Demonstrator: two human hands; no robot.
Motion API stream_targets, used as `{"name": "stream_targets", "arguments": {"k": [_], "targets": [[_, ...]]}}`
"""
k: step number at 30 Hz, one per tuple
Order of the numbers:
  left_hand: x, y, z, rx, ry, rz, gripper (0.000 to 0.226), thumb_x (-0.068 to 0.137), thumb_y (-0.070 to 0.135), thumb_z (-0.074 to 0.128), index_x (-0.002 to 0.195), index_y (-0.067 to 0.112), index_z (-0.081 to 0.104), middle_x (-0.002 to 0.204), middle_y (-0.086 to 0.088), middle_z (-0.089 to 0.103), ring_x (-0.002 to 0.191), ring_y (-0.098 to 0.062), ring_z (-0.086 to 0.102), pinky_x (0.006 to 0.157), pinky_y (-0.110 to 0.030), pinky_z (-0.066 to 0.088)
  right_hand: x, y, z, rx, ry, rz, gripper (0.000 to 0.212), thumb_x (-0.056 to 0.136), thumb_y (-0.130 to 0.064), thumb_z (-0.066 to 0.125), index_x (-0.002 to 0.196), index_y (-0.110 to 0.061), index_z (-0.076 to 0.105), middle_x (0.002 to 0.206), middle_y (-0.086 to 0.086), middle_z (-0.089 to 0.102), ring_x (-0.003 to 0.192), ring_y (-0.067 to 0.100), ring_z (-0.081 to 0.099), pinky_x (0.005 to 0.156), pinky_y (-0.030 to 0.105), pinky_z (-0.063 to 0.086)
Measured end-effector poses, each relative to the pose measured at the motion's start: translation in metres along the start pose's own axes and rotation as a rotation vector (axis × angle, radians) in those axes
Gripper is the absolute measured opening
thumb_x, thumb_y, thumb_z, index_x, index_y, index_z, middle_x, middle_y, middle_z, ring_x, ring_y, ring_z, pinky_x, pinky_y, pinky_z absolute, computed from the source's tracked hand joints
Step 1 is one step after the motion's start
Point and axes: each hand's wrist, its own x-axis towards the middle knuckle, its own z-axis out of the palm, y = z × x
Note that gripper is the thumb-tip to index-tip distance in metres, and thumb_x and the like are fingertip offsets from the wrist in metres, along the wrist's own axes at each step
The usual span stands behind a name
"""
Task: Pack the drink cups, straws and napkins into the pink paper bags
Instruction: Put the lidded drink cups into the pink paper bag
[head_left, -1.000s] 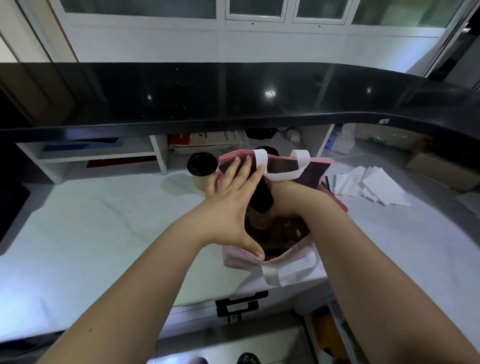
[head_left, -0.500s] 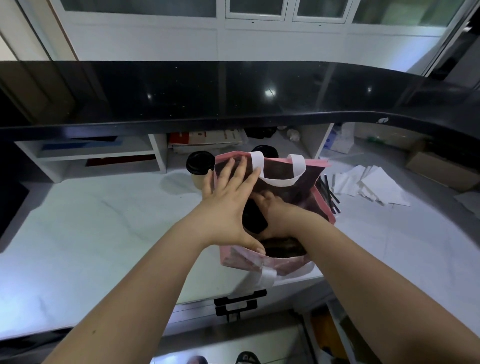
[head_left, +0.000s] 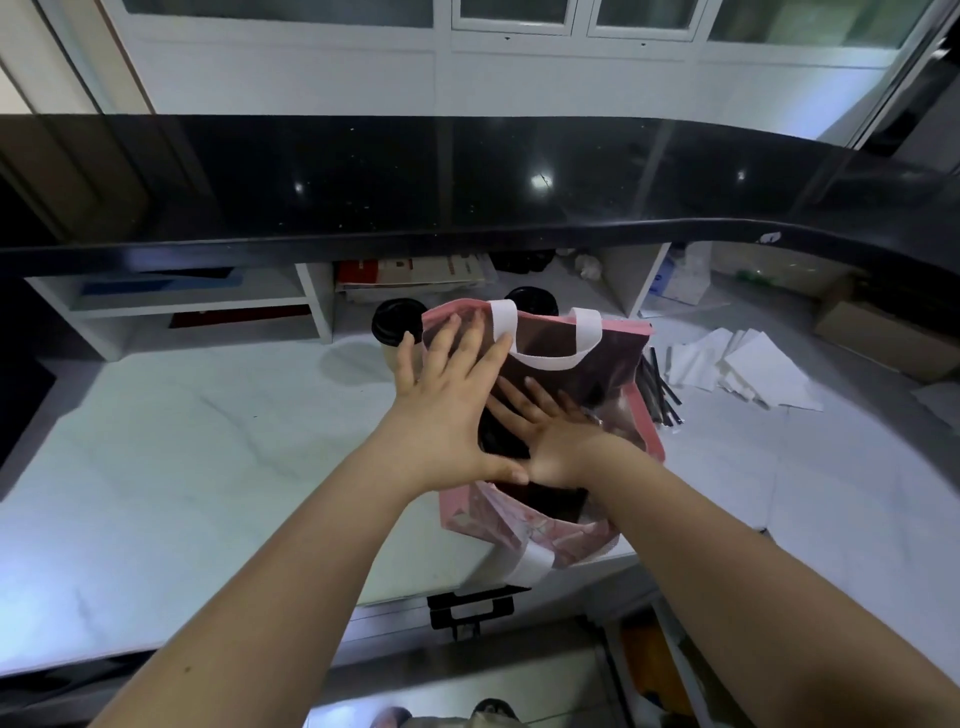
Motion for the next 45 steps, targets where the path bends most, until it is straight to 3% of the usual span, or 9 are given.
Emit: {"name": "stream_targets", "arguments": {"k": [3, 5, 10, 16, 20, 28, 35, 40, 45], "targets": [[0.005, -0.008, -0.01, -0.071, 0.12, 0.017, 0.102, 0.078, 0.073, 0.056, 0.155, 0.031, 0.004, 0.163, 0.004, 0.007, 0.149, -0.017, -0.001, 0.12, -0.048, 0.004, -0.015, -0.001, -0.04, 0.289, -0.007, 0.017, 0.084, 0.09, -0.055, 0.056, 0.153, -0.044, 0.002, 0.162, -0.006, 0.013, 0.149, 0.021, 0.011, 0.117, 0.04, 0.02], [0.009, -0.014, -0.019, -0.125, 0.209, 0.012, 0.081, 0.087, 0.062, 0.055, 0.153, 0.03, 0.022, 0.155, 0.006, 0.031, 0.142, -0.017, 0.021, 0.115, -0.043, 0.023, -0.038, -0.003, -0.07, 0.409, 0.058, 0.0, 0.061, 0.089, -0.042, 0.064, 0.145, -0.04, 0.039, 0.139, -0.008, 0.054, 0.126, 0.015, 0.05, 0.096, 0.025, 0.041], [0.009, -0.026, -0.043, -0.278, 0.372, -0.001, 0.04, 0.094, 0.042, 0.056, 0.131, 0.028, 0.058, 0.11, 0.007, 0.061, 0.109, -0.017, 0.049, 0.086, -0.035, 0.043, -0.098, -0.015, -0.123, 0.58, 0.236, -0.005, 0.011, 0.09, -0.029, 0.068, 0.098, -0.034, 0.072, 0.082, -0.02, 0.071, 0.073, -0.006, 0.065, 0.065, 0.009, 0.048], [0.011, -0.074, -0.063, -0.24, 0.455, -0.131, 0.035, 0.091, 0.037, 0.062, 0.124, 0.027, 0.063, 0.119, 0.003, 0.062, 0.112, -0.021, 0.053, 0.093, -0.042, 0.045, -0.067, -0.082, -0.146, 0.492, 0.582, -0.006, 0.028, 0.09, -0.026, 0.067, 0.117, -0.032, 0.061, 0.109, -0.013, 0.065, 0.099, 0.004, 0.059, 0.085, 0.021, 0.049], [0.004, -0.13, -0.058, -0.098, 0.395, -0.269, 0.037, 0.089, 0.039, 0.062, 0.125, 0.029, 0.061, 0.122, 0.001, 0.061, 0.114, -0.026, 0.051, 0.093, -0.043, 0.042, -0.008, -0.14, -0.147, 0.383, 0.54, 0.006, 0.048, 0.09, -0.02, 0.066, 0.134, -0.026, 0.051, 0.127, -0.002, 0.056, 0.111, 0.018, 0.056, 0.088, 0.028, 0.048], [0.011, -0.224, -0.04, -0.037, 0.201, -0.363, 0.047, 0.09, 0.041, 0.057, 0.135, 0.03, 0.051, 0.134, -0.001, 0.052, 0.127, -0.028, 0.041, 0.101, -0.045, 0.033, 0.119, -0.177, -0.174, 0.218, 0.271, 0.191, 0.044, 0.085, -0.016, 0.068, 0.126, -0.016, 0.052, 0.104, 0.004, 0.058, 0.085, 0.02, 0.054, 0.069, 0.033, 0.046], [0.036, -0.27, 0.003, -0.028, 0.034, -0.357, 0.043, 0.088, 0.03, 0.059, 0.13, 0.025, 0.053, 0.131, -0.003, 0.052, 0.125, -0.028, 0.042, 0.099, -0.045, 0.033, 0.204, -0.193, -0.125, 0.179, 0.158, 0.503, 0.077, 0.085, -0.021, 0.064, 0.149, -0.01, 0.022, 0.153, 0.025, 0.021, 0.14, 0.047, 0.018, 0.112, 0.059, 0.025], [0.044, -0.284, 0.018, -0.075, 0.025, -0.324, 0.051, 0.088, 0.03, 0.057, 0.138, 0.025, 0.047, 0.139, -0.004, 0.048, 0.131, -0.028, 0.036, 0.105, -0.048, 0.029, 0.228, -0.168, -0.105, 0.186, 0.105, 0.621, 0.091, 0.086, -0.012, 0.056, 0.155, -0.017, -0.004, 0.157, 0.029, -0.011, 0.144, 0.051, -0.006, 0.115, 0.064, 0.008], [0.044, -0.288, 0.027, -0.092, 0.03, -0.317, 0.051, 0.089, 0.032, 0.057, 0.138, 0.027, 0.045, 0.137, -0.003, 0.048, 0.13, -0.028, 0.036, 0.105, -0.048, 0.029, 0.233, -0.168, -0.094, 0.124, 0.162, 0.603, 0.079, 0.088, -0.005, 0.048, 0.155, -0.017, 0.008, 0.16, 0.018, -0.004, 0.143, 0.052, -0.003, 0.115, 0.063, -0.001]]}}
